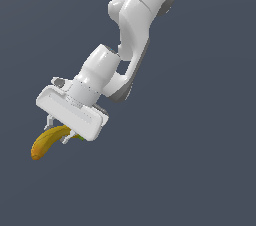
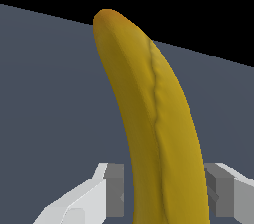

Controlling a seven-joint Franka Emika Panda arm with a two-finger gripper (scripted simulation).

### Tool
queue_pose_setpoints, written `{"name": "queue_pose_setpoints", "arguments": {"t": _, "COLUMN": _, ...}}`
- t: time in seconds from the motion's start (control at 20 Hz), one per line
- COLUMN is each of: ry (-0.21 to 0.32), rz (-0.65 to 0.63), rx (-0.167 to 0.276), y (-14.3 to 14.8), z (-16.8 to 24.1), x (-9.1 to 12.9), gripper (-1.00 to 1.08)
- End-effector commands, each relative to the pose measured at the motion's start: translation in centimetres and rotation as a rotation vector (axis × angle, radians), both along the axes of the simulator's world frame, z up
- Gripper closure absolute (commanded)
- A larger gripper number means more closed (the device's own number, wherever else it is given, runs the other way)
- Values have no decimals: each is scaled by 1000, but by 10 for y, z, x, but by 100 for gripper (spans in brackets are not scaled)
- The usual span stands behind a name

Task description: Pick up the object and move it to a goal position.

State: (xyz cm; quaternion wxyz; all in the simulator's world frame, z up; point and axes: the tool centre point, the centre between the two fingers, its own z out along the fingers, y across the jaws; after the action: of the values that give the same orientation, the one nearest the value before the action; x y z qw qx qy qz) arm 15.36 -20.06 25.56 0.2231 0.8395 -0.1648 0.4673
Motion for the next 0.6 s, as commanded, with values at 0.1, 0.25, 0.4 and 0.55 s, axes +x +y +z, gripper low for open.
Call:
{"name": "queue_pose_setpoints", "arguments": {"t": 0.1, "ry": -105, "rz": -44, "rx": -43, "y": -10, "z": 40, "x": 6, "gripper": 108}}
{"name": "queue_pose_setpoints", "arguments": {"t": 0.25, "ry": -172, "rz": -74, "rx": -71, "y": -16, "z": 64, "x": 7, "gripper": 108}}
{"name": "queue_pose_setpoints", "arguments": {"t": 0.4, "ry": -238, "rz": -105, "rx": -99, "y": -22, "z": 89, "x": 7, "gripper": 108}}
{"name": "queue_pose_setpoints", "arguments": {"t": 0.55, "ry": -299, "rz": -135, "rx": -124, "y": -28, "z": 112, "x": 4, "gripper": 108}}
